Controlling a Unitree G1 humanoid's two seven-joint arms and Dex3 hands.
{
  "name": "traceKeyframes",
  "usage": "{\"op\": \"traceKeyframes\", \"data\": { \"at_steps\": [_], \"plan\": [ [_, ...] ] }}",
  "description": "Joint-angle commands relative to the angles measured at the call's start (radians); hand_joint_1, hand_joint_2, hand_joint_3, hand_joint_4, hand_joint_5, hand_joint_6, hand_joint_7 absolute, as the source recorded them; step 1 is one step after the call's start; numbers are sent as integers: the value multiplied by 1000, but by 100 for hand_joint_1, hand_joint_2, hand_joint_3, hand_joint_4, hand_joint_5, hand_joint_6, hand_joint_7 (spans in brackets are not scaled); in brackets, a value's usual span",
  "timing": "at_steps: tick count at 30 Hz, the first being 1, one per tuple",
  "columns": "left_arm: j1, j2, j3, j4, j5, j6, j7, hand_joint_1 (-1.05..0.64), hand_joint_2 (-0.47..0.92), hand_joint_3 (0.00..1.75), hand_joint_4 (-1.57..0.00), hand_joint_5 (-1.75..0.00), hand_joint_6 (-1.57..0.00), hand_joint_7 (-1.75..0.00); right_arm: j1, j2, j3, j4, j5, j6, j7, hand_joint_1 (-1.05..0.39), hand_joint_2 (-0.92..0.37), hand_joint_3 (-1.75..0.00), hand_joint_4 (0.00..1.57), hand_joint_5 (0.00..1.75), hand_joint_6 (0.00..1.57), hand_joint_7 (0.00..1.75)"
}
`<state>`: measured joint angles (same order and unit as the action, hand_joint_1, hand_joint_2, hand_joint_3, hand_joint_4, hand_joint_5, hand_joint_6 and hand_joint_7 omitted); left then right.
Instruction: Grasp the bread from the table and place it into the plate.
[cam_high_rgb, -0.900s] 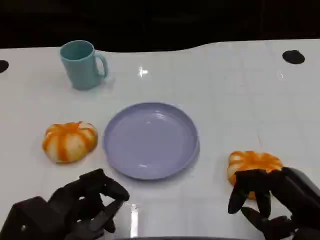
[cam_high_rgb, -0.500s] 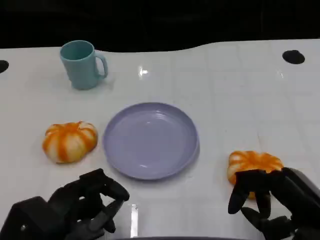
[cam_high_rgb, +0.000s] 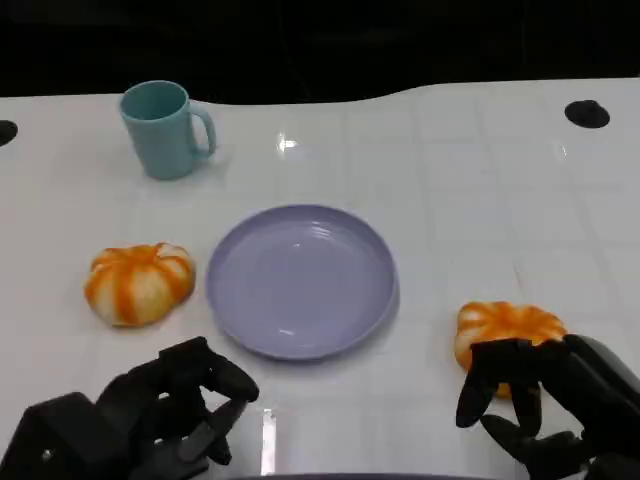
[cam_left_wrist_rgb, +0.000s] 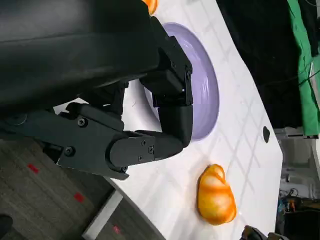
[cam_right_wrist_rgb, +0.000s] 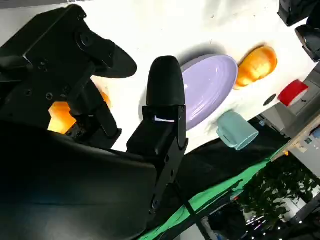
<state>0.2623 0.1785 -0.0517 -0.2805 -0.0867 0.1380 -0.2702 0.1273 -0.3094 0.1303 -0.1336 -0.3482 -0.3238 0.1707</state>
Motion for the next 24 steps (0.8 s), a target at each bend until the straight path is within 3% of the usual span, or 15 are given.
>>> {"op": "traceKeyframes", "data": {
  "at_steps": [1,4,8,13,16,20,24],
  "plan": [
    [-2,11,9,5,0,-3,-3,-40,92,46,-61,-175,-59,-131,-4,-5,-2,7,17,-5,0,-5,-33,-118,93,175,89,115],
    [-1,12,9,5,2,-5,-2,-40,92,47,-61,-175,-60,-131,0,1,-6,5,25,-4,-6,-5,-36,-115,87,171,84,109],
    [-2,13,11,7,-3,-5,-6,-39,92,47,-61,-175,-59,-131,8,11,-16,-26,7,17,-26,-6,-39,-104,78,136,81,82],
    [-3,14,12,8,-2,-3,-6,-39,92,47,-61,-175,-59,-131,16,20,-26,-77,-46,43,-65,-8,-43,-85,67,115,76,62],
    [-4,13,13,11,-6,-3,-8,-39,92,47,-60,-175,-59,-131,21,13,-29,-118,-104,69,-83,-14,-50,-68,63,102,71,51],
    [-5,12,13,15,-8,-6,-10,-39,92,47,-60,-175,-59,-131,25,5,-36,-187,-193,124,-91,-24,-66,-32,47,86,65,30],
    [-4,13,11,7,-5,2,-4,-39,92,47,-60,-175,-59,-131,26,-14,-46,-245,-249,179,-63,-30,-74,-16,29,74,56,18]
  ]
}}
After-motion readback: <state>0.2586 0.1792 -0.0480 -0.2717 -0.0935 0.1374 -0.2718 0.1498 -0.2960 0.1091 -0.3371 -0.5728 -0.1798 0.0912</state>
